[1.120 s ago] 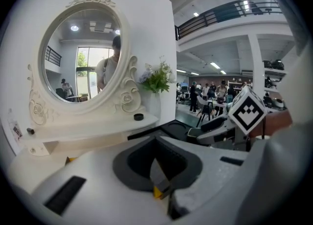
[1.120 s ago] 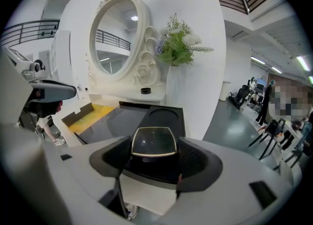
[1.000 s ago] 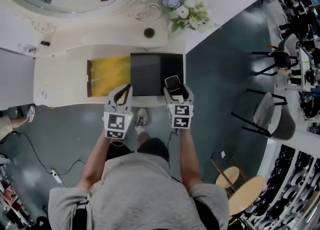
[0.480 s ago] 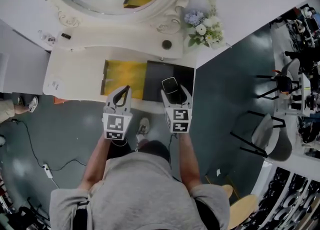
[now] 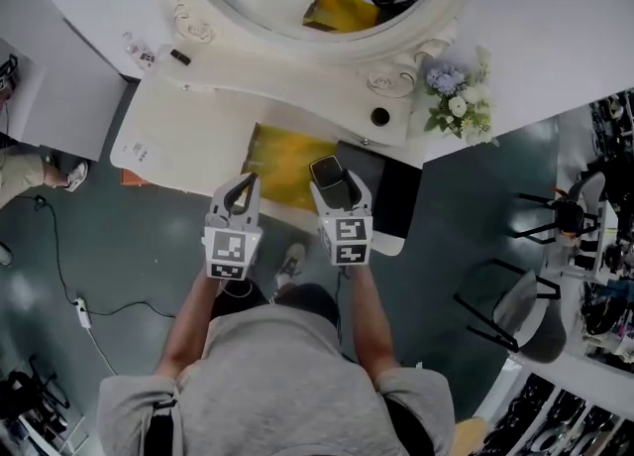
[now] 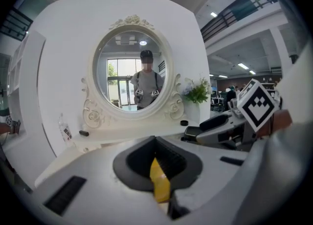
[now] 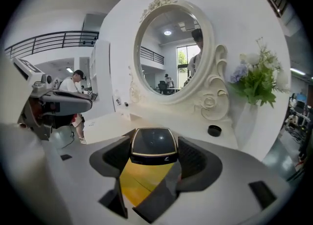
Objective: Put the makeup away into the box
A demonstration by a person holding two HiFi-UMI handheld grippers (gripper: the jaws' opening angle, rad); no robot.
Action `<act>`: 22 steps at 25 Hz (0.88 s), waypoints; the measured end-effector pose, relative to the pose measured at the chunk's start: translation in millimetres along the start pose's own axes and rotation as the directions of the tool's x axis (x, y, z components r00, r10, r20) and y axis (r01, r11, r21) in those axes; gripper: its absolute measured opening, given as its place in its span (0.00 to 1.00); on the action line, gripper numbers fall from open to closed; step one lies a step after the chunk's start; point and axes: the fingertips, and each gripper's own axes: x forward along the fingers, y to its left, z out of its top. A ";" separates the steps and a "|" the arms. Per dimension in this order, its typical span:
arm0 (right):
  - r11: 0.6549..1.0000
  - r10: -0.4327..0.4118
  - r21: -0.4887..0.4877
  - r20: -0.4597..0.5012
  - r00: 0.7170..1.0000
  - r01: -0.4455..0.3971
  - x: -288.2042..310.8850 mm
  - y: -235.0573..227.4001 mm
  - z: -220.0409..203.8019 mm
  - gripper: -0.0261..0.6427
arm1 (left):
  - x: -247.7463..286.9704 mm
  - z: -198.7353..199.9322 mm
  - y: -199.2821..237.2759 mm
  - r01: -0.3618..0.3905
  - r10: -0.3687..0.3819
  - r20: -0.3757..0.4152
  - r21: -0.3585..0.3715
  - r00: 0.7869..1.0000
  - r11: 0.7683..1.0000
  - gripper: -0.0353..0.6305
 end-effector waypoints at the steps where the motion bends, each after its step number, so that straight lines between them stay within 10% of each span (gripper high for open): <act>1: 1.000 0.014 -0.003 -0.004 1.000 -0.014 7.4 7.0 1.0 0.51 | -0.8 -2.0 8.4 -0.009 0.009 -0.004 -0.005 1.000 1.000 0.06; 22: 0.990 0.141 0.007 -0.218 0.966 -0.143 152.1 92.9 -30.4 0.51 | 25.2 -84.9 114.7 -0.038 0.024 -0.149 -0.088 0.988 0.995 0.06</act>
